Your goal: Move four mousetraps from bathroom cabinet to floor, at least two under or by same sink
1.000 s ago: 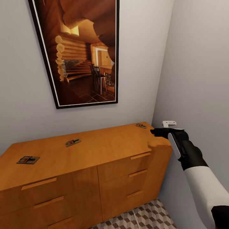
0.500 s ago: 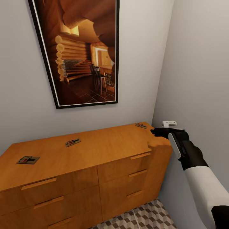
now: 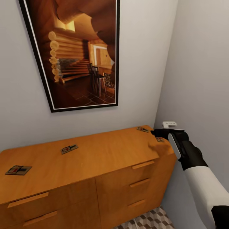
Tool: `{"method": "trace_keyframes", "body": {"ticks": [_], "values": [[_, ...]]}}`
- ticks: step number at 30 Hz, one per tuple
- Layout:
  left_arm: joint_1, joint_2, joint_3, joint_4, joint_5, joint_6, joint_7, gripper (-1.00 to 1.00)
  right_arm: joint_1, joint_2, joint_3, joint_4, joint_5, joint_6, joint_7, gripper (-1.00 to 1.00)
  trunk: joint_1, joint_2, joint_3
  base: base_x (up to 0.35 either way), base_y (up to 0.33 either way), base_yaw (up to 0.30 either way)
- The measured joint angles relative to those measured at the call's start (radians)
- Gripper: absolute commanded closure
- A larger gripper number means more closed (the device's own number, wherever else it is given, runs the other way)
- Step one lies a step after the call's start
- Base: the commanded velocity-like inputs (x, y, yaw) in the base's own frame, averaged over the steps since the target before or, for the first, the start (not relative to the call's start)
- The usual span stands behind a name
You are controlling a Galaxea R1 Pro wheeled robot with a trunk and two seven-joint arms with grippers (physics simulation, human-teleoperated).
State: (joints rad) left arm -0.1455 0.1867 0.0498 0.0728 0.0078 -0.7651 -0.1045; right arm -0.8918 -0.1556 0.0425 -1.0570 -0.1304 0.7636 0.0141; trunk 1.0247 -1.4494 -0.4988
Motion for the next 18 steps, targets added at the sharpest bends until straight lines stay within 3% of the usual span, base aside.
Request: {"method": "trace_keyframes", "body": {"ticks": [18], "values": [[0.0, 0.0, 0.0, 0.0, 0.0, 0.0, 0.0, -1.0, 0.001, -0.001, -0.001, 0.05, 0.001, -0.006, 0.003, -1.0, 0.0, 0.0, 0.0, 0.022, 0.0, 0.0]]}}
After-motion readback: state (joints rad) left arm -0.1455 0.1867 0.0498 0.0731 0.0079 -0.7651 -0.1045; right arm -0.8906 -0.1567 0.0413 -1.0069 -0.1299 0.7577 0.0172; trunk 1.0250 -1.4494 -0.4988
